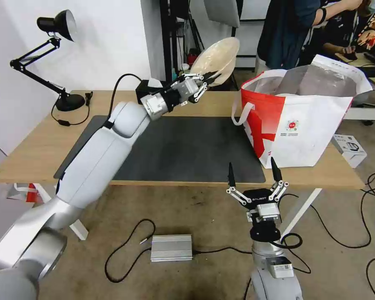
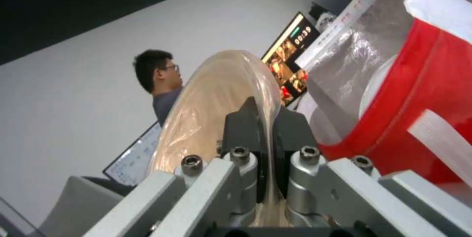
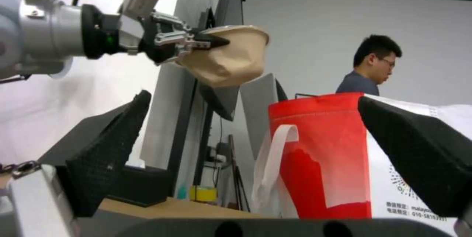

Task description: Pick up the trash from the table and place it into the takeout bag.

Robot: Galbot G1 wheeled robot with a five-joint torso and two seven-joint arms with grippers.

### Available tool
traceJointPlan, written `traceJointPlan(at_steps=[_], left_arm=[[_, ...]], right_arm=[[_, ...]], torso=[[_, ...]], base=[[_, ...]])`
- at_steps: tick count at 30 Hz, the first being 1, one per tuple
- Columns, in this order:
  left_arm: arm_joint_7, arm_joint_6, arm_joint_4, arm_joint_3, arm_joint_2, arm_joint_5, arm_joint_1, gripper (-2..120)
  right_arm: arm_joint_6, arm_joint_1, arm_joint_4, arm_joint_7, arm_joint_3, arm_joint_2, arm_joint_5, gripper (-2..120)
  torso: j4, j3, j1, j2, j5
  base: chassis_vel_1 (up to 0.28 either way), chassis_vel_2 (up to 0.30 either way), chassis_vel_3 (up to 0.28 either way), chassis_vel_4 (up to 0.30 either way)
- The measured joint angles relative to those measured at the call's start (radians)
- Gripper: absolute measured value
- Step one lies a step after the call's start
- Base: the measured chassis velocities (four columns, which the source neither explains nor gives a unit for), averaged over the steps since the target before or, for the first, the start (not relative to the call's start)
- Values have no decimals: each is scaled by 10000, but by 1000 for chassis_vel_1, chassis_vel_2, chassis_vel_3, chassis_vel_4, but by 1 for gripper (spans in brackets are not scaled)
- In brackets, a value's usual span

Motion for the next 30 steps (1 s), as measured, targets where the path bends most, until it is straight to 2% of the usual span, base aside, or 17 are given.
traceJointPlan(at_steps=[13,30], left_arm=[[5,-39,580,523,-539,-37,-711,1],[5,-186,1726,1556,-1534,-68,-1571,1]], right_arm=[[22,-40,110,14,25,-4,62,100],[139,-204,387,52,76,-4,277,100]], torso=[[-1,1,0,-1,0],[-1,0,0,-2,0]], base=[[0,0,0,0],[0,0,0,0]])
